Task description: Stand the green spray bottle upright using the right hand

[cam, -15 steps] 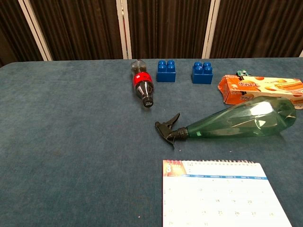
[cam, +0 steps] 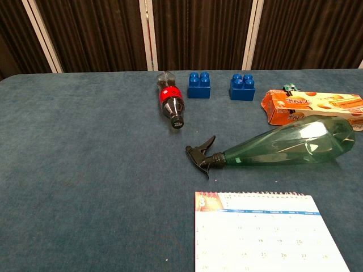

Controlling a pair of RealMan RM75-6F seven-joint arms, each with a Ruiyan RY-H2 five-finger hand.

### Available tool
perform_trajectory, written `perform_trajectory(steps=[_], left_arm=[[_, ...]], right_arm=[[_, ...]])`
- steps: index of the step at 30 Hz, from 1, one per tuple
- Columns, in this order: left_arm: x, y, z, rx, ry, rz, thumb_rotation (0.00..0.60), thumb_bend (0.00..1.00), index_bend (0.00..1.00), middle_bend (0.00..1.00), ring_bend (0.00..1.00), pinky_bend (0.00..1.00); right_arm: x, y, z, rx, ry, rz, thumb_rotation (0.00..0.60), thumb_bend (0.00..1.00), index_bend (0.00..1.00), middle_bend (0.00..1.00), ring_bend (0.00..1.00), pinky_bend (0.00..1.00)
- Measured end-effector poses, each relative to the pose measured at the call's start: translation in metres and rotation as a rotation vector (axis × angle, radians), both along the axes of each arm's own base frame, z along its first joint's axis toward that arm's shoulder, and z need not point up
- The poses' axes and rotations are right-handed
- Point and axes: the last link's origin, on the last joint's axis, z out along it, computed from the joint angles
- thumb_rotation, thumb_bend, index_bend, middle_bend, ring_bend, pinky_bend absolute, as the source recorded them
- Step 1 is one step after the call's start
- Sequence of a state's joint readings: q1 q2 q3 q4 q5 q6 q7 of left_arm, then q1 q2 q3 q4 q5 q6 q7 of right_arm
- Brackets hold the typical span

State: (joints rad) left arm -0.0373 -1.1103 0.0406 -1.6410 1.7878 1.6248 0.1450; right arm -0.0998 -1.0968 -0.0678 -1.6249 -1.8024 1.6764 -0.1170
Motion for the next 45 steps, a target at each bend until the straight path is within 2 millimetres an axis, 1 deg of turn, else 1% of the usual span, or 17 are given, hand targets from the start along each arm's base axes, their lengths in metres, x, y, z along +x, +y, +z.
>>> perform_trajectory(steps=[5, 8, 11, 12, 18, 21, 24, 27, 30, 34, 41, 45], left_arm=[[-0.001, 0.004, 0.000, 0.019, 0.001, 0.030, 0.600, 0.04, 0.00, 0.00, 0.00, 0.04], [-0.002, 0.008, -0.001, 0.012, 0.004, 0.044, 0.600, 0.04, 0.00, 0.00, 0.00, 0.04], [-0.005, 0.011, -0.002, 0.008, 0.011, 0.062, 0.600, 0.04, 0.00, 0.00, 0.00, 0.04], [-0.006, 0.012, -0.002, 0.008, 0.013, 0.068, 0.600, 0.04, 0.00, 0.00, 0.00, 0.04], [-0.010, 0.019, -0.003, 0.000, 0.019, 0.095, 0.600, 0.04, 0.00, 0.00, 0.00, 0.04], [-0.012, 0.021, -0.003, 0.003, 0.022, 0.111, 0.600, 0.04, 0.00, 0.00, 0.00, 0.04], [-0.011, 0.024, -0.004, 0.003, 0.029, 0.120, 0.600, 0.04, 0.00, 0.00, 0.00, 0.04], [-0.011, 0.027, -0.008, -0.009, 0.032, 0.125, 0.600, 0.04, 0.00, 0.00, 0.00, 0.04], [-0.012, 0.031, -0.010, -0.013, 0.038, 0.138, 0.600, 0.04, 0.00, 0.00, 0.00, 0.04], [-0.014, 0.036, -0.011, -0.011, 0.041, 0.160, 0.600, 0.04, 0.00, 0.00, 0.00, 0.04], [-0.013, 0.041, -0.011, 0.022, 0.069, 0.166, 0.600, 0.04, 0.00, 0.00, 0.00, 0.04], [-0.014, 0.043, -0.013, 0.035, 0.077, 0.180, 0.600, 0.04, 0.00, 0.00, 0.00, 0.04]], right_arm=[[0.015, -0.009, -0.023, 0.024, 0.103, 0.043, 0.600, 0.14, 0.00, 0.00, 0.00, 0.00], [0.030, -0.017, -0.043, 0.048, 0.186, 0.071, 0.600, 0.14, 0.00, 0.00, 0.00, 0.00], [0.049, -0.027, -0.064, 0.063, 0.273, 0.105, 0.600, 0.14, 0.00, 0.00, 0.00, 0.00], [0.058, -0.031, -0.073, 0.067, 0.302, 0.120, 0.600, 0.14, 0.00, 0.00, 0.00, 0.00], [0.109, -0.057, -0.114, 0.098, 0.366, 0.200, 0.600, 0.14, 0.00, 0.00, 0.00, 0.00], [0.125, -0.073, -0.128, 0.108, 0.391, 0.218, 0.600, 0.14, 0.00, 0.00, 0.00, 0.00], [0.136, -0.090, -0.138, 0.116, 0.412, 0.223, 0.600, 0.14, 0.00, 0.00, 0.00, 0.00], [0.147, -0.105, -0.146, 0.114, 0.433, 0.228, 0.600, 0.14, 0.02, 0.00, 0.00, 0.00], [0.157, -0.118, -0.152, 0.104, 0.469, 0.243, 0.600, 0.14, 0.05, 0.00, 0.00, 0.00], [0.161, -0.133, -0.162, 0.111, 0.529, 0.247, 0.600, 0.14, 0.08, 0.00, 0.00, 0.00], [0.152, -0.152, -0.180, 0.115, 0.728, 0.259, 0.600, 0.15, 0.13, 0.00, 0.00, 0.00], [0.149, -0.161, -0.194, 0.129, 0.841, 0.278, 0.600, 0.15, 0.15, 0.00, 0.00, 0.00]])
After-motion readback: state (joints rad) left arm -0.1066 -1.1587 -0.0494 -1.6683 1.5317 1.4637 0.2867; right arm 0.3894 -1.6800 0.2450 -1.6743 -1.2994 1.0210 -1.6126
